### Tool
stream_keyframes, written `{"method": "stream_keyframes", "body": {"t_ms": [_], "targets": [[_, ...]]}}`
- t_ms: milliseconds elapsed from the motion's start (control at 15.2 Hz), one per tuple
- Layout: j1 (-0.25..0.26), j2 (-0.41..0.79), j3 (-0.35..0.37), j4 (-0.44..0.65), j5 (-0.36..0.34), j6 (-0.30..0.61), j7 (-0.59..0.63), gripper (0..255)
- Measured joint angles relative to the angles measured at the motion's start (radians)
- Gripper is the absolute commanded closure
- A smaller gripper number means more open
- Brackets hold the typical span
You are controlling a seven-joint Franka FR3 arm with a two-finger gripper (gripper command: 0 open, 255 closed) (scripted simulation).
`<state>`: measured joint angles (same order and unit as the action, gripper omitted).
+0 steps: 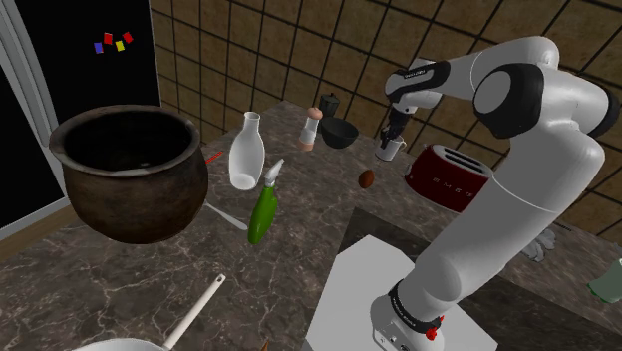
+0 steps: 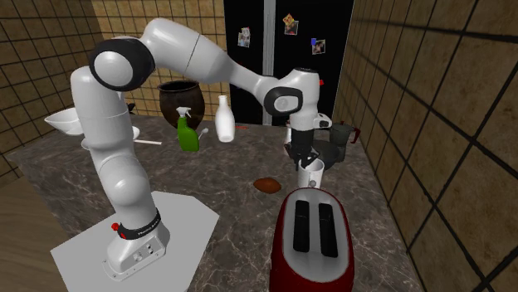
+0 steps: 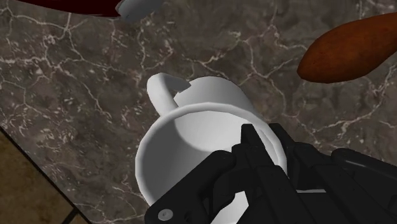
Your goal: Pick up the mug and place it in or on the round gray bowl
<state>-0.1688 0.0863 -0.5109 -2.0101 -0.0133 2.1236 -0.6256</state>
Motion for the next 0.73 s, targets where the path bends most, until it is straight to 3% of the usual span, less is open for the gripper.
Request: {"method": "stream_keyframes", "body": {"t_ms": [726], "targets": [[0.005,-0.048,0.000,0.102,-0.025,-0.144,0.011,255]]}}
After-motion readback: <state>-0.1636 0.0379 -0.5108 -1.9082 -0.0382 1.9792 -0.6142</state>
